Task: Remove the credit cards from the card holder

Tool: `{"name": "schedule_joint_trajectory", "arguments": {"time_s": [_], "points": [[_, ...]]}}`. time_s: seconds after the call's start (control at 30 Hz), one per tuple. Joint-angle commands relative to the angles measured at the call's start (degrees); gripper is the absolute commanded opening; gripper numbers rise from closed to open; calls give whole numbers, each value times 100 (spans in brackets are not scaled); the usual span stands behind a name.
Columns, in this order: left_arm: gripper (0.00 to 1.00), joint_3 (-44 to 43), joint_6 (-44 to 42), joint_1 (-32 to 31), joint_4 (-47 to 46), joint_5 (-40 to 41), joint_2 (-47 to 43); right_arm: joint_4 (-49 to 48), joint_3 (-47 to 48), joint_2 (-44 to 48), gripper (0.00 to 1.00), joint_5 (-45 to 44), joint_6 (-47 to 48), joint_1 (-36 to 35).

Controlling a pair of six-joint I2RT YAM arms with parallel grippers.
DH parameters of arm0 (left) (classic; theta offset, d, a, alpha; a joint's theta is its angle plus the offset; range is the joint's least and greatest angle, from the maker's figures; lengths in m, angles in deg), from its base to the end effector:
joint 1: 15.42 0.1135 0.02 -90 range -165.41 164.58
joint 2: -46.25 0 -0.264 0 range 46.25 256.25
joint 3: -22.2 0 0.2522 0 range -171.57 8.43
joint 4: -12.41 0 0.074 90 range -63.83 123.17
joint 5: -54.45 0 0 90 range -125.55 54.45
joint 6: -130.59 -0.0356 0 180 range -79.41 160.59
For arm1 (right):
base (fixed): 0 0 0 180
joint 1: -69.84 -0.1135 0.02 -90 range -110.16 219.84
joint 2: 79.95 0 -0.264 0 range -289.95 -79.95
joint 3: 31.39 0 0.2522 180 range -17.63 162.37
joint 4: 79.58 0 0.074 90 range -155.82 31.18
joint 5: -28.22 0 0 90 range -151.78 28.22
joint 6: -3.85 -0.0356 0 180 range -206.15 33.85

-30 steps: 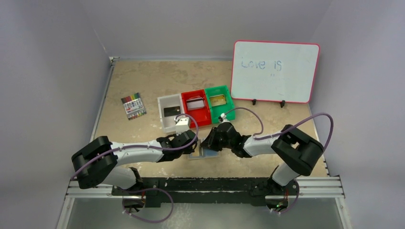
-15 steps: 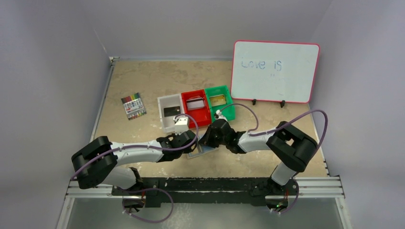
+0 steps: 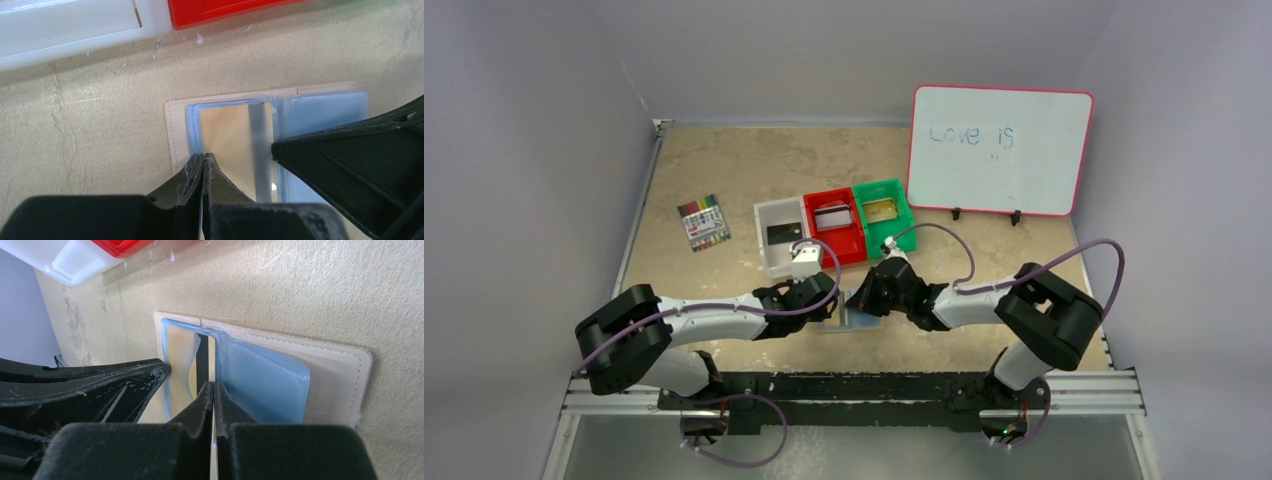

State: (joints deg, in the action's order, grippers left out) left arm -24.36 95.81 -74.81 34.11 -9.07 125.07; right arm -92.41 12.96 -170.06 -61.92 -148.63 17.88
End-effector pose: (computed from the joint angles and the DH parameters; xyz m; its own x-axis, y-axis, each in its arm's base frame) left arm 0.1381 -0.2022 0.1523 -0.7579 -0.1628 -0.6317 0.0251 0.9604 -0.2776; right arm 0.1778 0.2271 0.1372 -0.8521 0.3501 -0.3890 -0.0662 0.6652 0.7438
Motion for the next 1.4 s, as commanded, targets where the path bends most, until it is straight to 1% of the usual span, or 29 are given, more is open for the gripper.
{"name": "schedule_joint_trajectory", "arguments": {"time_s": [0.0, 0.1, 0.27, 0.43, 0.53, 0.6, 0.7, 0.77, 0.87, 1.0, 1.07, 1.2, 1.37], "points": [[0, 116, -128, -72, 321, -400, 194, -580, -253, 131, 0, 275, -238, -51], [0, 115, -168, -66, 363, -375, 179, -831, -456, 203, 0, 283, -389, -51], [0, 196, -209, -72, 360, -332, 47, -871, -685, 425, 0, 218, -522, -48], [0, 273, -344, -71, 217, -475, -78, -977, -905, 654, 0, 136, -705, -54], [0, 332, -454, -81, 54, -590, -157, -1084, -858, 623, 0, 312, -672, -52], [0, 345, -526, -87, 3, -621, -204, -1203, -820, 497, 6, 435, -597, -51], [0, 336, -635, -89, 0, -655, -250, -1610, -848, 267, 19, 584, -747, -46], [0, 348, -644, -87, 21, -658, -275, -1843, -877, 93, 24, 667, -841, -36], [0, 374, -647, -89, 23, -675, -295, -1953, -899, -117, 25, 699, -992, -15], [0, 394, -615, -87, 91, -651, -296, -2241, -1164, -83, 26, 609, -1177, -2], [0, 405, -588, -88, 93, -644, -293, -2115, -1191, 28, 26, 553, -1167, -2], [0, 384, -567, -86, 93, -646, -226, -1501, -1079, 302, 27, 386, -1029, -6], [0, 370, -556, -91, 76, -692, -149, -1260, -1147, 465, 26, 210, -1167, -7]]}}
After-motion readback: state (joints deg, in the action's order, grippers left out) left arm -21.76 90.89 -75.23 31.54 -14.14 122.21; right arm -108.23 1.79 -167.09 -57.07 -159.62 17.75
